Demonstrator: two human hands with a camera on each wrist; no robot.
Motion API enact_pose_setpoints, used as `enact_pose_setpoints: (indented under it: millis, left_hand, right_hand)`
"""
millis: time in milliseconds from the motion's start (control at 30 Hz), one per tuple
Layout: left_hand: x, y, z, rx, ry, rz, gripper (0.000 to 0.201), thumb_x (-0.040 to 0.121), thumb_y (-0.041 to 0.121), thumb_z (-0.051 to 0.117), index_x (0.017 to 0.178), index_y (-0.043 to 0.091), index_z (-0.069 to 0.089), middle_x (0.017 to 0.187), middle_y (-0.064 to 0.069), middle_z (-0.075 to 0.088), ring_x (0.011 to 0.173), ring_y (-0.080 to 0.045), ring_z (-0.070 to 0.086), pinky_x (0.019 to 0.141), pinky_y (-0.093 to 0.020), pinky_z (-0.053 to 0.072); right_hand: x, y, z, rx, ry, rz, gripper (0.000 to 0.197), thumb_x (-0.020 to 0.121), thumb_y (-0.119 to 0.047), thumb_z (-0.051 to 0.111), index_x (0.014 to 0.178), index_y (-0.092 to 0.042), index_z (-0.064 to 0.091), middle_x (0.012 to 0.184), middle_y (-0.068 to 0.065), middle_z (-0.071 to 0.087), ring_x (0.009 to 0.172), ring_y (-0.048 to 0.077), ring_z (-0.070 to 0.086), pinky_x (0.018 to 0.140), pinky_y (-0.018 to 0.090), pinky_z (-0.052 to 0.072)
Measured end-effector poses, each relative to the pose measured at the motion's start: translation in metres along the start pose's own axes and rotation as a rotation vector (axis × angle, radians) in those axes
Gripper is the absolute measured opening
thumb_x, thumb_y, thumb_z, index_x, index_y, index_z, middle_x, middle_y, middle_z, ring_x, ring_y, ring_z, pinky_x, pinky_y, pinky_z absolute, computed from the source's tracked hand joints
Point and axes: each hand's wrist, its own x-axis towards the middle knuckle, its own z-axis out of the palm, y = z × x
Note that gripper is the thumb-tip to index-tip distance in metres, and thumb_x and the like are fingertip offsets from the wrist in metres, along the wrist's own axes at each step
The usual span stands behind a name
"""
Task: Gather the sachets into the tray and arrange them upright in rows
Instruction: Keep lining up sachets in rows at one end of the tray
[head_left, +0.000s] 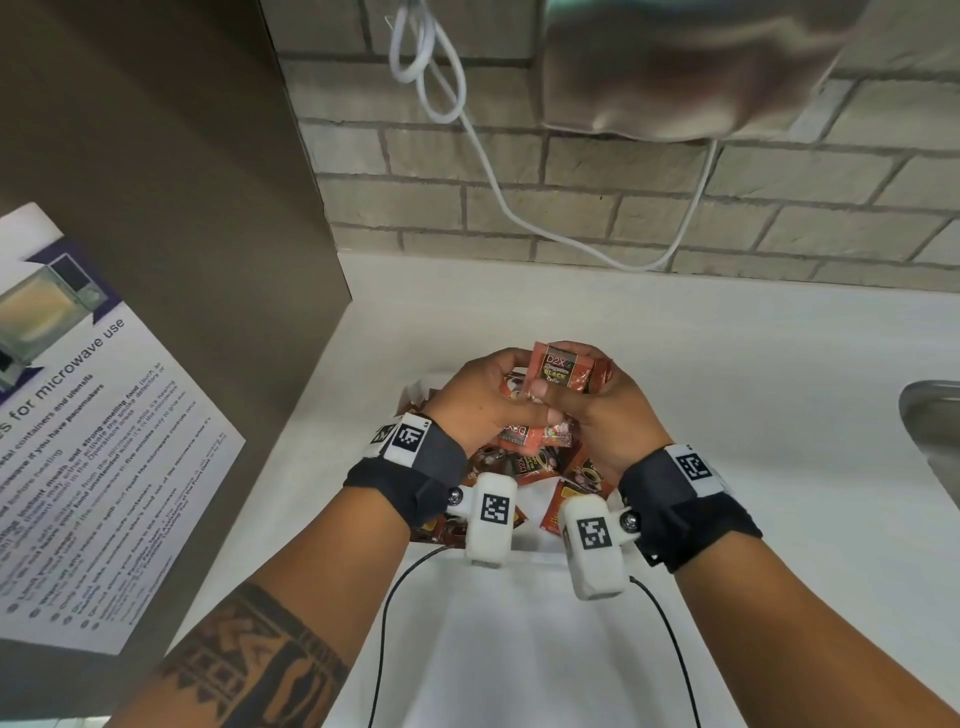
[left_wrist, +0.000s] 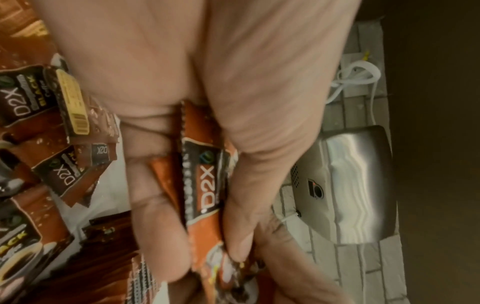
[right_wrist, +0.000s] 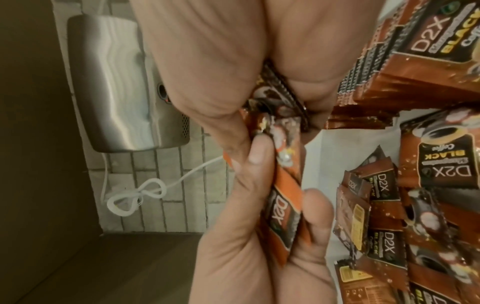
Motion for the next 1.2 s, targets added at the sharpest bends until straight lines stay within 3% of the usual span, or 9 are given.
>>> enact_pose_setpoints:
  millis: [67, 233, 367, 500, 567, 700, 900, 1100, 1200]
  left_hand:
    - [-0.001, 0.003, -0.001, 0.047, -0.009, -0.002, 0.065, 0.063, 0.019, 0.089, 0.122, 0.023, 0.062, 0.119, -0.01, 0.069, 0.11, -0.031, 0.067, 0.092, -0.054, 0.056]
    - [0.002, 0.0, -0.018, -0.048, -0.026, -0.115, 0.072, 0.078, -0.012, 0.074, 0.133, 0.022, 0.043, 0.129, -0.027, 0.056, 0.116, -0.045, 0.061, 0.086, -0.067, 0.053]
    - [0.003, 0.003, -0.022, 0.154, -0.09, -0.103, 0.076, 0.071, 0.003, 0.086, 0.128, 0.029, 0.043, 0.116, -0.023, 0.065, 0.105, -0.04, 0.068, 0.078, -0.06, 0.059]
    - [0.003, 0.007, -0.023, 0.302, -0.109, -0.061, 0.082, 0.065, 0.015, 0.092, 0.13, 0.031, 0.045, 0.11, -0.012, 0.069, 0.098, -0.027, 0.071, 0.078, -0.051, 0.062]
    - [0.003, 0.008, -0.027, 0.26, -0.062, -0.057, 0.078, 0.069, 0.007, 0.09, 0.131, 0.026, 0.046, 0.102, -0.013, 0.069, 0.089, -0.026, 0.071, 0.076, -0.051, 0.062]
    - [0.003, 0.013, -0.035, 0.152, 0.102, -0.03, 0.066, 0.071, 0.007, 0.089, 0.124, 0.022, 0.053, 0.1, -0.015, 0.07, 0.071, -0.013, 0.07, 0.059, -0.032, 0.059]
    - [0.003, 0.013, -0.022, 0.268, 0.033, 0.037, 0.049, 0.069, 0.01, 0.091, 0.109, 0.018, 0.065, 0.089, -0.009, 0.075, 0.072, -0.015, 0.073, 0.061, -0.028, 0.059]
    - [0.005, 0.006, -0.031, 0.15, 0.061, 0.015, 0.015, 0.093, 0.006, 0.068, 0.106, 0.014, 0.066, 0.102, -0.007, 0.072, 0.091, -0.023, 0.072, 0.081, -0.049, 0.061]
    - [0.002, 0.008, -0.035, 0.146, 0.071, 0.03, 0.019, 0.091, 0.003, 0.07, 0.109, 0.009, 0.07, 0.106, -0.009, 0.07, 0.095, -0.024, 0.071, 0.078, -0.045, 0.062]
  right_hand:
    - [0.0, -0.003, -0.003, 0.051, 0.001, 0.021, 0.035, 0.082, 0.001, 0.074, 0.115, -0.007, 0.066, 0.105, 0.018, 0.073, 0.1, 0.036, 0.071, 0.085, 0.049, 0.058]
    - [0.007, -0.012, -0.017, 0.084, 0.06, 0.028, 0.052, 0.089, 0.015, 0.052, 0.127, -0.02, 0.061, 0.105, 0.014, 0.071, 0.094, 0.023, 0.071, 0.081, 0.036, 0.056]
    - [0.008, -0.013, -0.017, -0.22, -0.038, -0.104, 0.029, 0.089, -0.006, 0.071, 0.115, -0.017, 0.065, 0.08, 0.002, 0.07, 0.078, 0.015, 0.069, 0.077, 0.031, 0.054]
    - [0.007, -0.017, -0.014, -0.442, -0.183, -0.132, 0.028, 0.082, -0.014, 0.08, 0.105, -0.024, 0.07, 0.084, -0.013, 0.069, 0.079, 0.003, 0.065, 0.072, 0.017, 0.052]
    - [0.008, -0.015, -0.015, -0.441, -0.153, -0.113, 0.027, 0.081, -0.016, 0.081, 0.103, -0.027, 0.07, 0.084, -0.017, 0.068, 0.085, 0.007, 0.067, 0.078, 0.028, 0.057]
    - [0.008, -0.012, -0.019, -0.382, -0.164, 0.002, 0.033, 0.082, -0.013, 0.08, 0.109, -0.024, 0.065, 0.107, 0.008, 0.069, 0.093, 0.027, 0.072, 0.078, 0.039, 0.062]
    - [0.005, -0.007, -0.01, -0.563, -0.29, 0.111, 0.064, 0.064, -0.042, 0.088, 0.119, -0.026, 0.058, 0.097, -0.002, 0.077, 0.091, 0.018, 0.074, 0.091, 0.045, 0.057]
    - [0.001, -0.008, -0.019, -0.232, -0.22, 0.136, 0.041, 0.089, 0.004, 0.065, 0.125, -0.014, 0.059, 0.106, 0.016, 0.074, 0.098, 0.032, 0.073, 0.096, 0.052, 0.053]
    - [0.002, -0.007, -0.024, -0.12, -0.161, 0.156, 0.038, 0.092, -0.002, 0.066, 0.125, -0.018, 0.06, 0.11, 0.02, 0.071, 0.101, 0.032, 0.072, 0.098, 0.054, 0.052]
